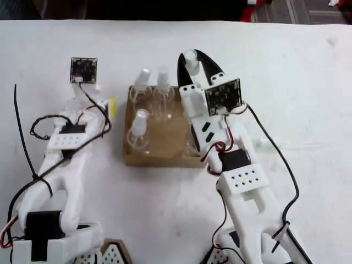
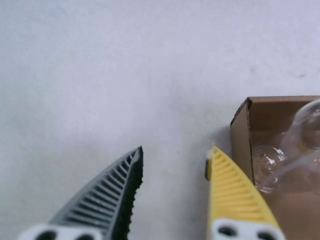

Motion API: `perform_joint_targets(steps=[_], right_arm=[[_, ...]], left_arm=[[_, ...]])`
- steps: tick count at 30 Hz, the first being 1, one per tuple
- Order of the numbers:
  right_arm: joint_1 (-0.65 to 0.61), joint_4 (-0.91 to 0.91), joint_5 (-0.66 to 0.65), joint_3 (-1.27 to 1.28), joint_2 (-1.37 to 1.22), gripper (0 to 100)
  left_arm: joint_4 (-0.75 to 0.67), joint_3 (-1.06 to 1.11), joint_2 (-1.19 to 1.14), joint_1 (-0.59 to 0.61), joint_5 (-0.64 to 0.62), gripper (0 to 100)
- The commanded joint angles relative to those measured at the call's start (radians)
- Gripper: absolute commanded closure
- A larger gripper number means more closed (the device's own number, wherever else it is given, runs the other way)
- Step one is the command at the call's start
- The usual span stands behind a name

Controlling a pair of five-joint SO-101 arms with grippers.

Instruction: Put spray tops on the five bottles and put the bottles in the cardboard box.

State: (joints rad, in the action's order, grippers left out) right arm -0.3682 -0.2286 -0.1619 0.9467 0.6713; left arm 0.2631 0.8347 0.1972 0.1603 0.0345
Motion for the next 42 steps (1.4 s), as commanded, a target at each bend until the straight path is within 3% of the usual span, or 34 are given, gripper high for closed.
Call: perform_joint_targets(steps=[1,13,32,42], right_arm=[[-0.004,-0.022,0.009,-0.014,0.002,98.3],[0.002,-0.027,0.009,0.006,-0.094,98.3],[0.064,-0.268,0.009,0.009,-0.348,98.3],[0.062,-0.278,0.009,0.008,-0.417,98.3]], left_arm=[[-0.017,-0.003,0.035,-0.010,0.011,80],[-0.017,-0.003,0.035,-0.008,0.011,80],[-0.017,-0.003,0.035,-0.010,0.011,80],[-0.017,-0.003,0.033,-0.010,0.011,80]])
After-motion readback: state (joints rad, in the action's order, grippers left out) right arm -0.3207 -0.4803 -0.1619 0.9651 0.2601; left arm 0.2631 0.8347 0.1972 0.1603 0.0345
